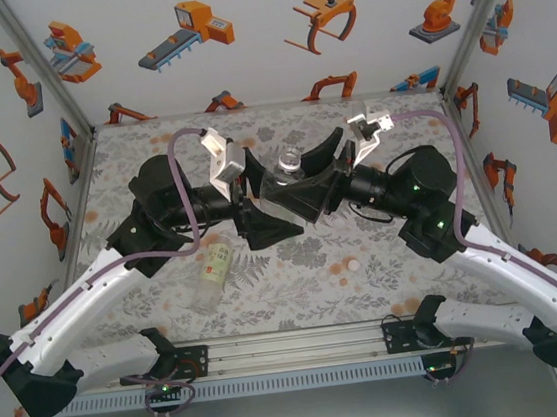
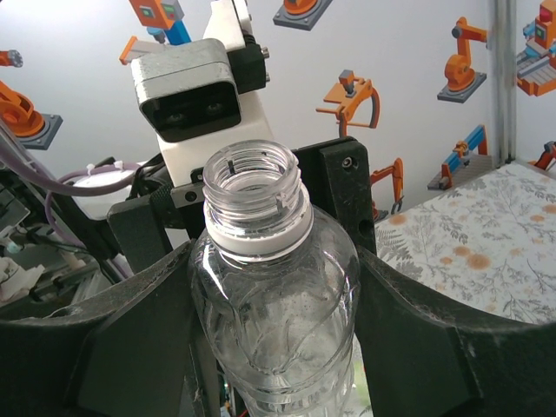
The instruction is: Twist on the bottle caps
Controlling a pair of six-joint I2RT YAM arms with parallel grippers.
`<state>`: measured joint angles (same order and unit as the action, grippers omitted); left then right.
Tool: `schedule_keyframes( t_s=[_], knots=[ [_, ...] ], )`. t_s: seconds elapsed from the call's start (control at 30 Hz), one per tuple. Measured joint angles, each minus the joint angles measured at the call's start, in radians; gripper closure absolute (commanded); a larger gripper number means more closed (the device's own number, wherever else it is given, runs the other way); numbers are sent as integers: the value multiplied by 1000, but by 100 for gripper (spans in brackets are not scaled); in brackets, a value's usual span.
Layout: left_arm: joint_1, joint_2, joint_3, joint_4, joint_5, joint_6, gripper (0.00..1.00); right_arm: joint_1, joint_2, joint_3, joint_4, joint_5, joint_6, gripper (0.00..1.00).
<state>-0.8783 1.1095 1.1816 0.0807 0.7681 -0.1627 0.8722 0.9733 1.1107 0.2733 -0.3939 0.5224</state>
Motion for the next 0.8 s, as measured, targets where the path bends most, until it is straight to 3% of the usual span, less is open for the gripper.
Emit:
schedule_keyframes(
  t_s=[0.23,0.6,0.63,0.73,0.8],
  knots=[
    [0,-13,2,-68,11,19,29,0,0,0,-7,-13,0,64],
    [1,-18,2,-81,3,19,51,1,2,0,-6,-36,3,65],
    [1,-18,2,-81,3,19,52,1,2,0,-7,-36,3,60],
    [1,-18,2,-82,2,20,55,1,2,0,-8,-34,4,25],
    [1,-24,0,-90,-2,23,57,1,2,6,-29,-16,-6,18]
  ],
)
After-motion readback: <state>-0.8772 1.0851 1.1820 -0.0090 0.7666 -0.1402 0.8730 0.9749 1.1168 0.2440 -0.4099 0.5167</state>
